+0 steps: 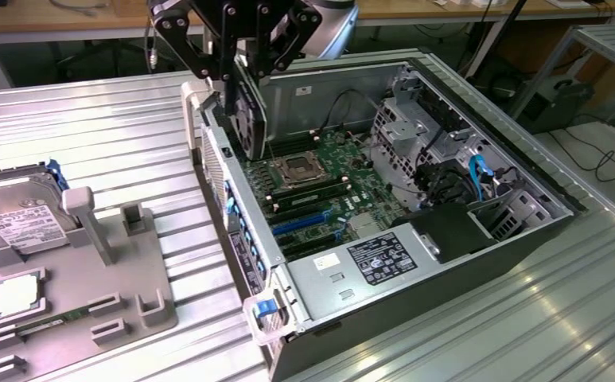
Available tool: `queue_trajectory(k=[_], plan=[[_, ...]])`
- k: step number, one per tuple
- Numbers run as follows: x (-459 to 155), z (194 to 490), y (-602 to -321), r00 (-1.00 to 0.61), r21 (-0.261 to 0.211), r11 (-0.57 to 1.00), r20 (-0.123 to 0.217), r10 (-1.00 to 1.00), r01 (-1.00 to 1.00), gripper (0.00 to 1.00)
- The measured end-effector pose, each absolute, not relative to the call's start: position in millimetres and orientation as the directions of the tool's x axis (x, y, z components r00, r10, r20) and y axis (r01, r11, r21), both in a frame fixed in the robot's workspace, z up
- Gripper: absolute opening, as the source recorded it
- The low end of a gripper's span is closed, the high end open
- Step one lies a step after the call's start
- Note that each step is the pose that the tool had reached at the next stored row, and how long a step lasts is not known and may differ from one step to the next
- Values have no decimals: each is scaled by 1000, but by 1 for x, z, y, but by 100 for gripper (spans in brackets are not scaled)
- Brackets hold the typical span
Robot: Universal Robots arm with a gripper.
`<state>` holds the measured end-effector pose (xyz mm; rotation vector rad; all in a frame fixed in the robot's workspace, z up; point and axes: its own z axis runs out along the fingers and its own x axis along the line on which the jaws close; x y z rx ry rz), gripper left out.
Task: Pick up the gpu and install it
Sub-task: 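Pick up the gpu and move the gpu toward the slot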
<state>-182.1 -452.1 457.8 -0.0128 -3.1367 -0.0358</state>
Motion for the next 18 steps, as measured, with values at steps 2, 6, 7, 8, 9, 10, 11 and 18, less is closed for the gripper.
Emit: queue_trajectory(k=[2, 6, 7, 8, 9, 10, 11, 18], plan=[[-180, 458, -452, -1000, 23, 1000, 5, 8, 8, 28], [-176, 458, -452, -1000, 23, 1000, 5, 8, 8, 28], [-175, 458, -452, -1000, 23, 1000, 5, 8, 8, 28], [-173, 458, -452, -1000, 23, 1000, 5, 8, 8, 28], [-172, 458, -452, -1000, 23, 1000, 5, 8, 8, 28], [-171, 458, -452, -1000, 23, 1000, 5, 8, 8, 28], [-170, 458, -452, -1000, 23, 1000, 5, 8, 8, 28], [-163, 457, -452, -1000, 23, 1000, 5, 8, 8, 28]])
